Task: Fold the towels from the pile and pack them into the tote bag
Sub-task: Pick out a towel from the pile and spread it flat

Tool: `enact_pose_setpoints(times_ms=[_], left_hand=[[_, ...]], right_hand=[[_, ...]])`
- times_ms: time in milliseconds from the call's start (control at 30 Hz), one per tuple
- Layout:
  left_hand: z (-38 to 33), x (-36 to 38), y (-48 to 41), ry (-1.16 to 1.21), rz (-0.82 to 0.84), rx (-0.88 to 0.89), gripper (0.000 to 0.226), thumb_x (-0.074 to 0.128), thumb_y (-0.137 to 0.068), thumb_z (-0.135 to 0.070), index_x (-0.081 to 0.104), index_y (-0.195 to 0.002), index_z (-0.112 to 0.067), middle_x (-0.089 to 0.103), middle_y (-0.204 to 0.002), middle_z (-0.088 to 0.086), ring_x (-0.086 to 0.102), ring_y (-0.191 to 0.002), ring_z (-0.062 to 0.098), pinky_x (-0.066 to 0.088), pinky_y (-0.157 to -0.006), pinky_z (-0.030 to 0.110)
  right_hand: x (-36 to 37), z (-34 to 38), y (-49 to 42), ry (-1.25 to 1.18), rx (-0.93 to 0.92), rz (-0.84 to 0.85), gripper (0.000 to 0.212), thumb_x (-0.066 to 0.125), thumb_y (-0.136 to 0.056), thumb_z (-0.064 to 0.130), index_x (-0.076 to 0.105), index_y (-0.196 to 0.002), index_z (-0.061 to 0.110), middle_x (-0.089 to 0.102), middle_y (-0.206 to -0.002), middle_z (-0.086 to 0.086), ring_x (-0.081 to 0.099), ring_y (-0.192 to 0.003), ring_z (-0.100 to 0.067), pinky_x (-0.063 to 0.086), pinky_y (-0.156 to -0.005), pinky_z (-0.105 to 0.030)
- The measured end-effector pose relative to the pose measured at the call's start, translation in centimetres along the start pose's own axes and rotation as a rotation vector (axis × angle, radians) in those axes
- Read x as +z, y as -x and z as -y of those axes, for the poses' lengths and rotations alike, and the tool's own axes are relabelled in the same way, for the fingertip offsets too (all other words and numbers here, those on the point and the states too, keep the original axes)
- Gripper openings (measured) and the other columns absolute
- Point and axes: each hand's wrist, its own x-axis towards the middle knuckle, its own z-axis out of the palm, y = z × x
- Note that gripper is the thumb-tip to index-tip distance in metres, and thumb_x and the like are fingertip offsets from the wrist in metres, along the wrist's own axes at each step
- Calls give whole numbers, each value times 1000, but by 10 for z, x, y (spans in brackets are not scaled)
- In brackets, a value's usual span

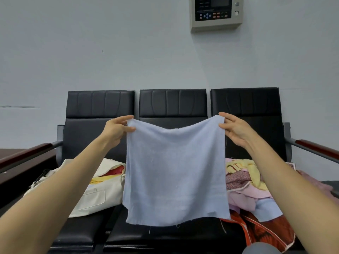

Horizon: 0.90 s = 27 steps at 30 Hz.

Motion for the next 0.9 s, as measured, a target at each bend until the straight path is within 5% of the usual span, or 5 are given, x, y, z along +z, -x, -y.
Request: enact_pose_setpoints(times_ms=[100,367,500,633,900], left_hand=[[5,0,-7,-35,-73,9,31,70,-78,7,71,-103,-11,67,-112,10,60,-112,26,45,-103,36],[11,3,-13,203,-216,39,32,67,-85,-1,65,-117,-3,67,-97,5,62,-87,17,51,-90,32],[4,2,-8,264,-7,-182,35,50,-96,0,55,-130,-8,60,-110,7,58,-92,16,50,-75,27],[7,2,-2,278,53,-310,39,41,-99,3,52,-134,-9,55,-117,10,56,-91,20,44,-92,32],[1,-2,-4,212,-192,13,30,70,-83,0,68,-112,-8,68,-99,5,64,-85,16,52,-91,32]], right_hand=[[-1,-3,-6,31,33,-35,36,48,-91,-12,64,-115,10,63,-115,-8,62,-101,-18,53,-86,-29],[-1,-8,-5,-133,-2,-143,21,59,-93,7,68,-109,17,69,-108,-3,66,-99,-15,53,-87,-31],[-5,-9,-4,-150,86,-92,32,49,-95,-4,62,-120,10,63,-111,-10,63,-98,-18,53,-83,-29],[-9,-13,6,-231,293,62,42,41,-95,-10,52,-132,7,59,-113,-14,60,-103,-26,56,-81,-33],[-10,-9,7,-162,-6,-178,30,63,-88,1,66,-116,11,66,-110,-5,65,-99,-16,54,-80,-26]])
